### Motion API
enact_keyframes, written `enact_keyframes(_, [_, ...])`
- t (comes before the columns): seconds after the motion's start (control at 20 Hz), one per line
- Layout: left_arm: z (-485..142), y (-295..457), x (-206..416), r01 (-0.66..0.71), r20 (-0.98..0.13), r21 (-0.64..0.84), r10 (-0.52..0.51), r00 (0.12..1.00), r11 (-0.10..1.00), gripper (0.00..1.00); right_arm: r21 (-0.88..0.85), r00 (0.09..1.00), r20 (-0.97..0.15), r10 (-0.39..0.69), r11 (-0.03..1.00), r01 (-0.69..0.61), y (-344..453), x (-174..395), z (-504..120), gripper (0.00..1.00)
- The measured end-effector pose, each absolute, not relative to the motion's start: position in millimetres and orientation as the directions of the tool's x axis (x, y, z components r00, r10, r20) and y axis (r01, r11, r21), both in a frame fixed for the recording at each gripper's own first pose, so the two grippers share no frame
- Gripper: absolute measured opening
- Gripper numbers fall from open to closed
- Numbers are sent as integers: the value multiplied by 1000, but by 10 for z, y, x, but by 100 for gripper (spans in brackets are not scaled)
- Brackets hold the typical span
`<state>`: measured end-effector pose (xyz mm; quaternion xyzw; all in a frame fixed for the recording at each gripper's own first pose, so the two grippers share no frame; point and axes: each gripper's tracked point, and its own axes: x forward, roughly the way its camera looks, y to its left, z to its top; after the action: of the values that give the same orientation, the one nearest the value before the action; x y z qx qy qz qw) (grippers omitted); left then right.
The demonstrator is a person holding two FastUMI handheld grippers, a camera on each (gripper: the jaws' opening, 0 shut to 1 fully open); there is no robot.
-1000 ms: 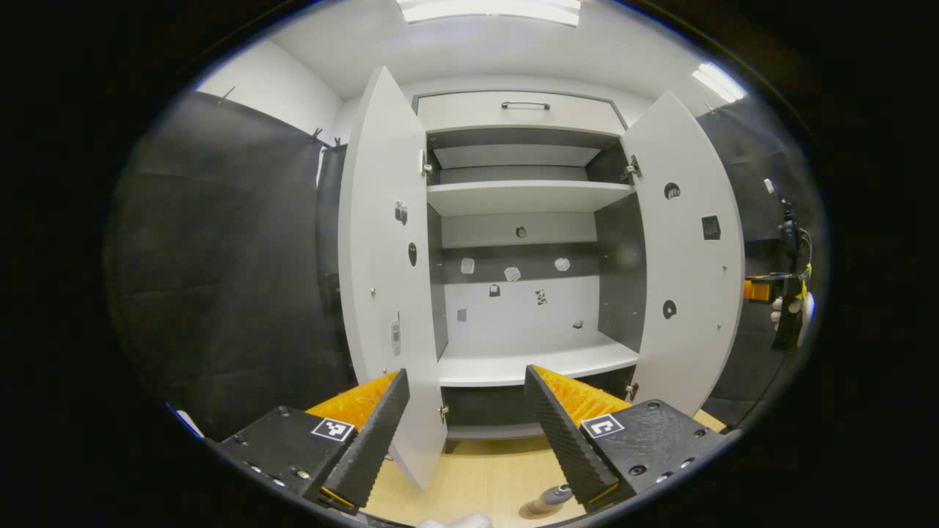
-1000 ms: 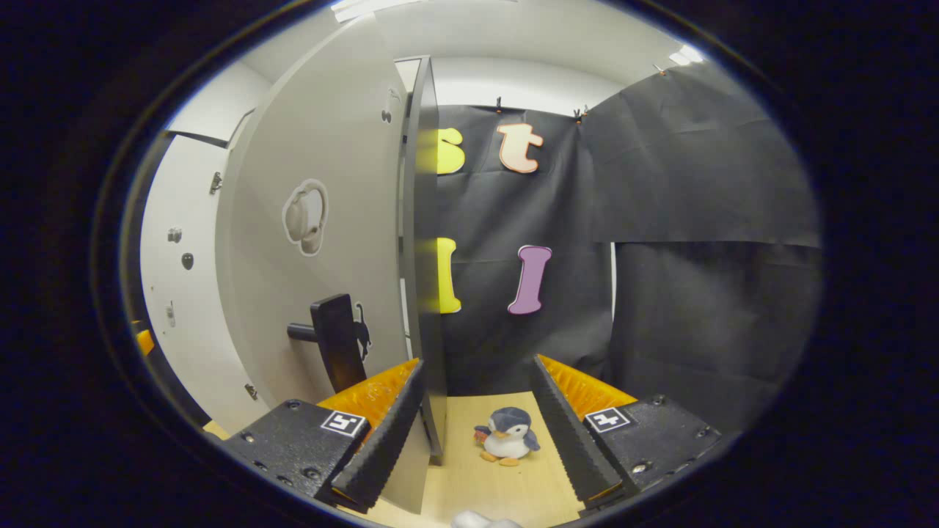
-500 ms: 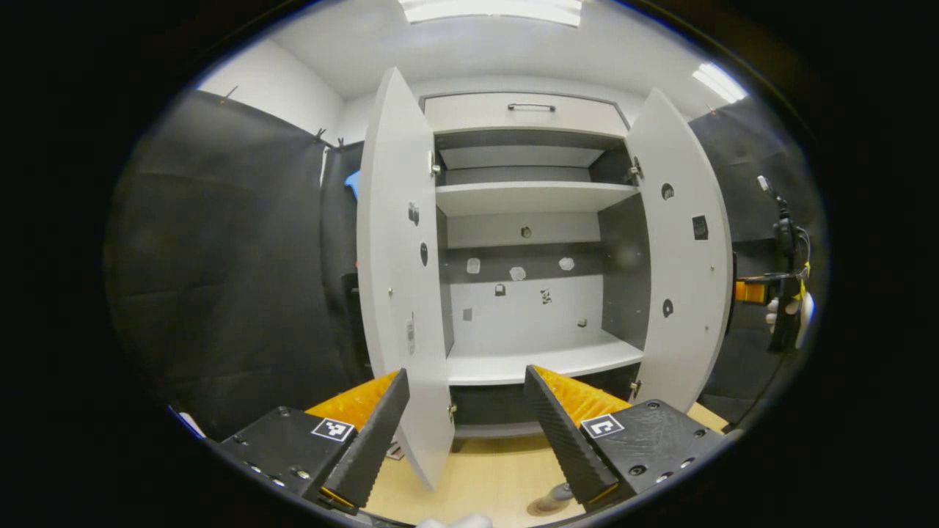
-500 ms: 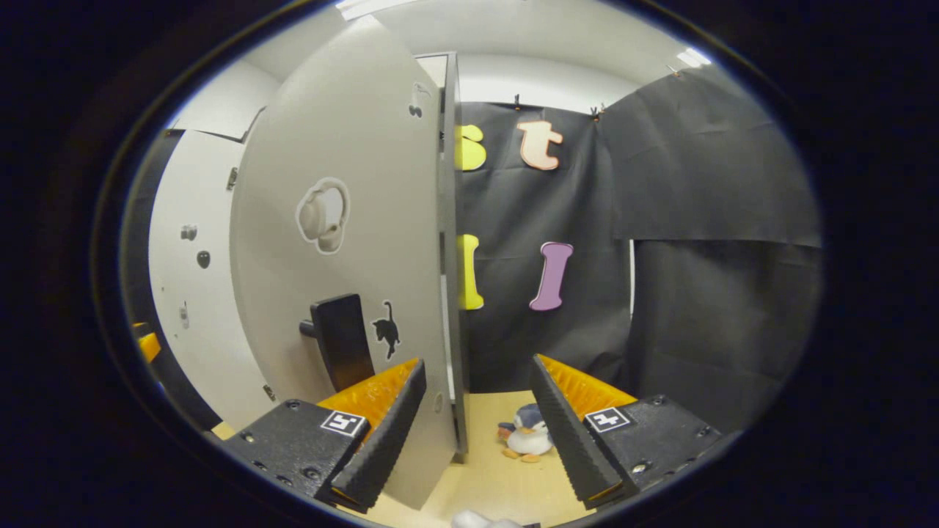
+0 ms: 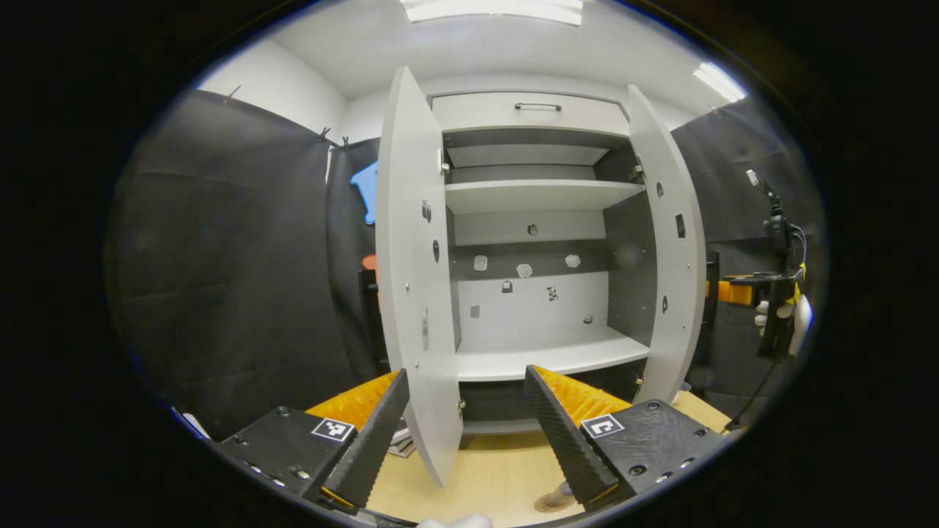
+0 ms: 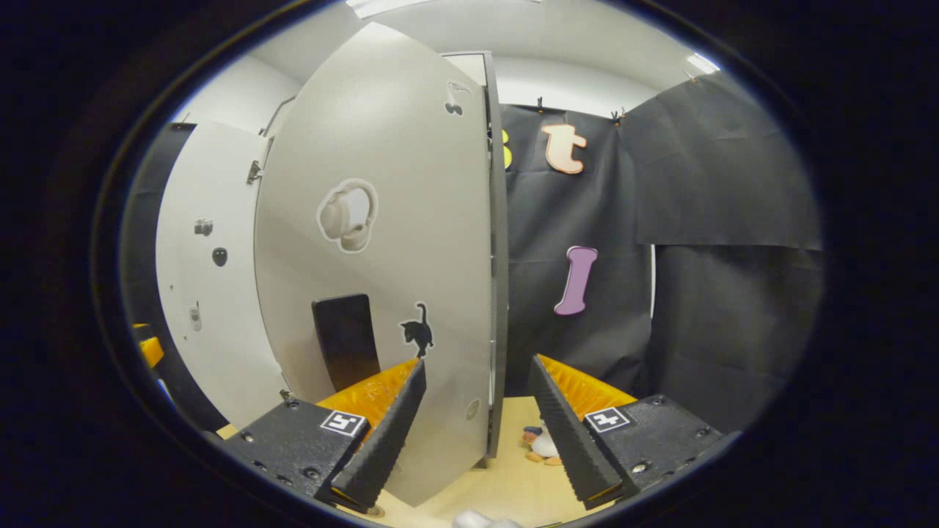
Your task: Grasp the bottle in the cabinet with the left hand and place it on the coaster, then close the right door with the right hand and the left door with the left hand.
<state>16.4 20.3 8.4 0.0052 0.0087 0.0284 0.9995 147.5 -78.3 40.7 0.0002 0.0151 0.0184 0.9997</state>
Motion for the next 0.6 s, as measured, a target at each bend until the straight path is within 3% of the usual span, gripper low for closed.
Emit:
enact_keyframes(0.2, [109, 249, 133, -61, -10, 11, 62, 998, 998, 99, -7, 998, -30, 64, 998, -64, -616, 1529, 404, 94])
enact_keyframes(0.25, [114, 266, 128, -63, -8, 12, 64, 998, 998, 99, -11, 997, -30, 68, 998, -69, -582, 1539, 401, 89])
enact_keyframes(0.3, [125, 279, 117, -65, -6, 12, 65, 998, 998, 99, -12, 996, -31, 78, 997, -78, -536, 1534, 397, 95])
enact_keyframes(0.6, [127, 370, 46, -74, -1, 15, 74, 997, 997, 99, -25, 994, -26, 108, 994, -109, -325, 1383, 399, 97])
